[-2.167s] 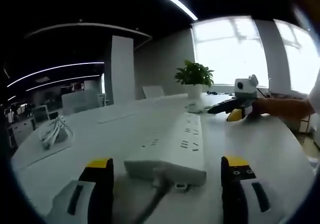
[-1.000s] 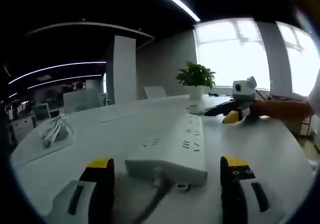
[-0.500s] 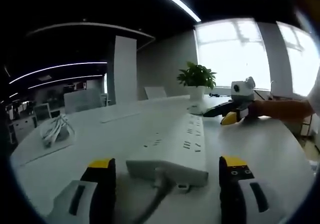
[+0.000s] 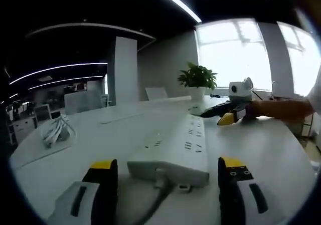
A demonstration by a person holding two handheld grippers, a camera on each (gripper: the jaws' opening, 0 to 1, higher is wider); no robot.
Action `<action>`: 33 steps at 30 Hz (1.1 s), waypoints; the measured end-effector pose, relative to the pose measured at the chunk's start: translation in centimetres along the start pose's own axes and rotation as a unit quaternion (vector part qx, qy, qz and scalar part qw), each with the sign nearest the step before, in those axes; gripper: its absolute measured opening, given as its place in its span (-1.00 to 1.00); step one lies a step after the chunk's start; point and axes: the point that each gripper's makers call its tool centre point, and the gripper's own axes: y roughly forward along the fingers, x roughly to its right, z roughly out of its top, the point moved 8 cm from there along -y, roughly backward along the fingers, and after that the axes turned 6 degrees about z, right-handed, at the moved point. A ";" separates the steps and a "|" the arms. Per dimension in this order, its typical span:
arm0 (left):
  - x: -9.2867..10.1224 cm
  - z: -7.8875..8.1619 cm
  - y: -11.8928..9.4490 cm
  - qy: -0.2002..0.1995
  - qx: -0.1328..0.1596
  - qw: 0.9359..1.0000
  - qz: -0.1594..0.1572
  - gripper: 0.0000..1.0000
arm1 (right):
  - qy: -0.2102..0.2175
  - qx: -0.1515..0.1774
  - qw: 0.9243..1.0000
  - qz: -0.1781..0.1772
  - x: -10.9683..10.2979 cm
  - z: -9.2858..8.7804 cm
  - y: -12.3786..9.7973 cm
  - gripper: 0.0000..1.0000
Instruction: Straighten the power strip on the desk, plug the charger into it
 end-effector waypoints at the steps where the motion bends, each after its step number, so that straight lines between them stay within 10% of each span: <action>1: 0.0 0.0 0.0 0.000 0.000 1.000 0.000 0.66 | 0.000 -0.001 1.000 0.000 0.0 0.0 0.0 0.05; 33: -0.3 0.0 0.4 -0.003 0.000 1.000 -0.005 0.45 | -0.002 -0.013 1.000 0.009 0.6 0.0 1.3 0.05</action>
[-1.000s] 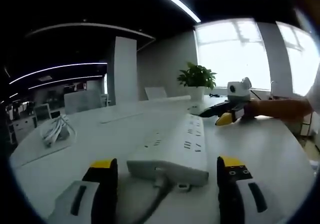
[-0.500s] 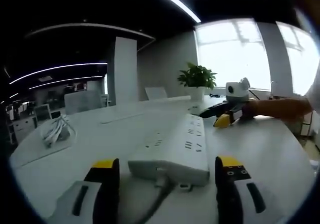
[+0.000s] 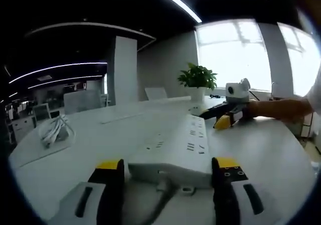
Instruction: Straighten the power strip on the desk, plug the charger into it
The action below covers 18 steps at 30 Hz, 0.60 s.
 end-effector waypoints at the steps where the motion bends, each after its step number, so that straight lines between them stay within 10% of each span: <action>1: 0.0 0.0 0.0 0.000 0.000 1.000 -0.001 0.45 | -0.001 0.000 1.000 0.000 0.0 0.0 0.1 0.05; 18: 0.2 0.0 0.2 -0.006 -0.008 1.000 -0.024 0.41 | -0.004 0.003 1.000 0.004 0.2 0.0 0.4 0.05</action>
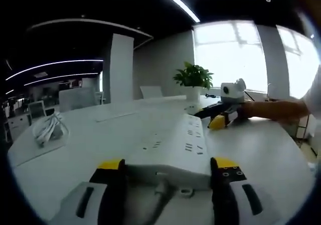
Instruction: Straighten the power strip on the desk, plug the charger into it
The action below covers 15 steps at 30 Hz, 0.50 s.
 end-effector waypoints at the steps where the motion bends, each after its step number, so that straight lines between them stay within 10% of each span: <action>1: 0.0 0.0 0.0 0.000 0.000 1.000 -0.001 0.41 | -0.006 0.002 1.000 -0.001 0.1 0.1 0.1 0.05; 15: -0.1 0.0 0.1 0.001 0.001 1.000 -0.011 0.40 | 0.001 0.000 1.000 0.010 0.9 0.4 1.5 0.06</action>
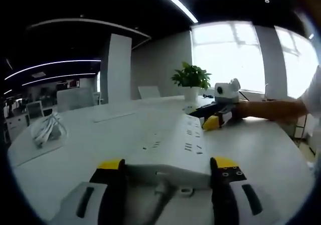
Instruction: Straighten the power strip on the desk, plug the charger into it
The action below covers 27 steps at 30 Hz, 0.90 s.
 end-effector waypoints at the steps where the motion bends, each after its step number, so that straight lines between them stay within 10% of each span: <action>1: 0.0 0.0 0.0 0.000 0.000 1.000 0.000 0.40 | 0.000 0.001 1.000 0.000 0.0 0.0 0.0 0.06; 27: -0.6 0.1 0.5 0.012 -0.002 0.999 -0.051 0.39 | -0.015 0.013 0.998 0.059 -0.2 0.1 0.5 0.09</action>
